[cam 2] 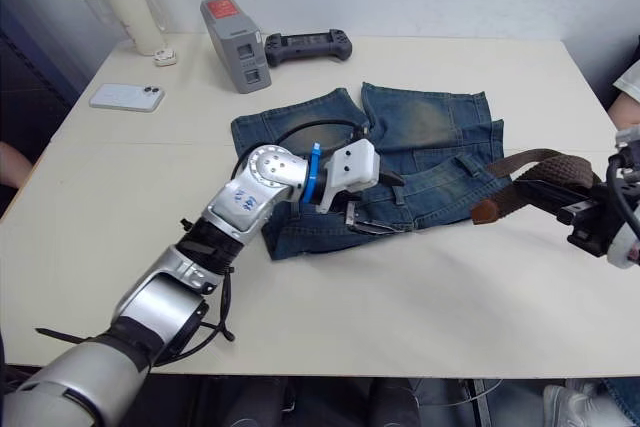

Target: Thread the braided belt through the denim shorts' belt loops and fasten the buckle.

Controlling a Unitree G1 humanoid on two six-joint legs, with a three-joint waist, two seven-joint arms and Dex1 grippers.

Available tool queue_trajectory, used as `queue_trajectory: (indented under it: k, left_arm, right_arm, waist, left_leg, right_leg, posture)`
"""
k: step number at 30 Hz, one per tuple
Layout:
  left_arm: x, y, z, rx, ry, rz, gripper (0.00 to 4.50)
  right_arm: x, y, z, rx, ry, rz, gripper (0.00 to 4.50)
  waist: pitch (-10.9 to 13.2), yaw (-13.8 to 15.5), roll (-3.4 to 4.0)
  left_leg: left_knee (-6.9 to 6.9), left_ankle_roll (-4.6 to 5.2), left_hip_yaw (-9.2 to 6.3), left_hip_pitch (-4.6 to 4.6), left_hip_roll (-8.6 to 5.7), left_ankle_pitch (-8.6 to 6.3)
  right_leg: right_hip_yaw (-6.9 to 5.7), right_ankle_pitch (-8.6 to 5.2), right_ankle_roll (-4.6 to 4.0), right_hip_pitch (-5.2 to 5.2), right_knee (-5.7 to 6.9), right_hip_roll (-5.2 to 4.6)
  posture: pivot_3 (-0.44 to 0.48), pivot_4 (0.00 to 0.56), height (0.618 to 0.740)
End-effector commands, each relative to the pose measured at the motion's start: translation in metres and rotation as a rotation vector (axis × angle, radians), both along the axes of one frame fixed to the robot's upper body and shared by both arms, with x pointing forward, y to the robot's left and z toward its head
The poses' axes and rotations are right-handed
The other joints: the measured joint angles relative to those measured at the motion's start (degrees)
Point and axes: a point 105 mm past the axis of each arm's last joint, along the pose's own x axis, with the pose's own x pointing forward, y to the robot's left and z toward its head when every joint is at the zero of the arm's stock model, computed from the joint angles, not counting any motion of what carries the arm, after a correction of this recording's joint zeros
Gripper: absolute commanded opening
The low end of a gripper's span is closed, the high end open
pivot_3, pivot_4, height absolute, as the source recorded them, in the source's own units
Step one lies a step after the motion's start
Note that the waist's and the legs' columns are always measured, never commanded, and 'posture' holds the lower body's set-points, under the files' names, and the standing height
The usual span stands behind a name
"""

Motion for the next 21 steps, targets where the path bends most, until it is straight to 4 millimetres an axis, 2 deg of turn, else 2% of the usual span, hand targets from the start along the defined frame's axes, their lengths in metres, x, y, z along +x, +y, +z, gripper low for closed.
queue_trajectory:
  k: [1,4,7,11,15,18,21]
  left_arm:
    - [0.003,-0.005,-0.010,0.065,-0.105,-0.001,4.45]
    - [0.003,-0.005,-0.018,0.095,-0.108,-0.004,4.45]
    - [0.005,0.000,-0.033,0.171,-0.118,0.002,3.62]
    - [0.013,0.005,-0.046,0.227,-0.158,0.048,1.81]
    - [0.014,0.007,-0.057,0.262,-0.166,0.042,0.04]
    - [0.010,0.015,-0.069,0.315,-0.189,-0.003,0.04]
    - [0.002,0.029,-0.068,0.314,-0.225,-0.099,0.04]
  right_arm:
    - [-0.007,-0.003,0.008,-0.057,-0.047,-0.009,0.00]
    - [-0.010,-0.005,0.009,-0.068,-0.055,-0.012,0.00]
    - [-0.014,-0.008,0.014,-0.081,-0.071,-0.028,0.00]
    - [-0.016,-0.008,0.016,-0.088,-0.078,-0.030,0.00]
    - [-0.017,-0.008,0.019,-0.097,-0.087,-0.029,0.00]
    - [-0.014,-0.011,0.022,-0.107,-0.100,-0.039,0.00]
    - [-0.012,-0.011,0.018,-0.111,-0.084,-0.025,0.00]
  waist:
    - [0.00,-0.06,0.00]
    - [0.00,-0.05,-0.01]
    - [0.00,-0.07,0.00]
    - [0.00,-0.07,0.00]
    - [-0.01,-0.09,0.00]
    - [-0.01,-0.16,0.00]
    - [-0.03,-0.37,0.01]
  left_leg:
    - [-0.01,0.00,0.00,0.00,0.00,0.00]
    - [-0.02,0.00,-0.01,0.01,0.00,0.00]
    - [-0.02,-0.01,-0.01,0.00,0.00,0.00]
    - [-0.02,-0.01,-0.03,0.01,0.00,0.00]
    - [-0.01,-0.01,-0.06,0.06,0.00,0.00]
    - [0.03,0.00,-0.07,0.07,0.01,0.00]
    - [0.02,-0.01,-0.08,0.08,0.02,0.00]
  right_leg:
    - [-0.01,0.00,0.00,0.00,-0.01,0.00]
    - [-0.01,0.00,0.00,0.00,-0.02,0.00]
    - [-0.02,0.00,0.00,0.00,-0.02,0.00]
    - [-0.02,0.00,0.00,0.02,-0.02,0.00]
    - [-0.04,0.00,0.00,0.09,-0.02,0.00]
    - [-0.04,0.00,0.00,0.12,-0.02,0.00]
    - [-0.06,0.00,0.00,0.12,-0.02,0.00]
  posture:
    - [0.000,0.150,0.664]
    - [0.000,0.150,0.664]
    - [0.000,0.150,0.664]
    - [0.000,0.150,0.664]
    - [0.000,0.150,0.664]
    - [0.000,0.150,0.664]
    - [0.000,0.150,0.664]
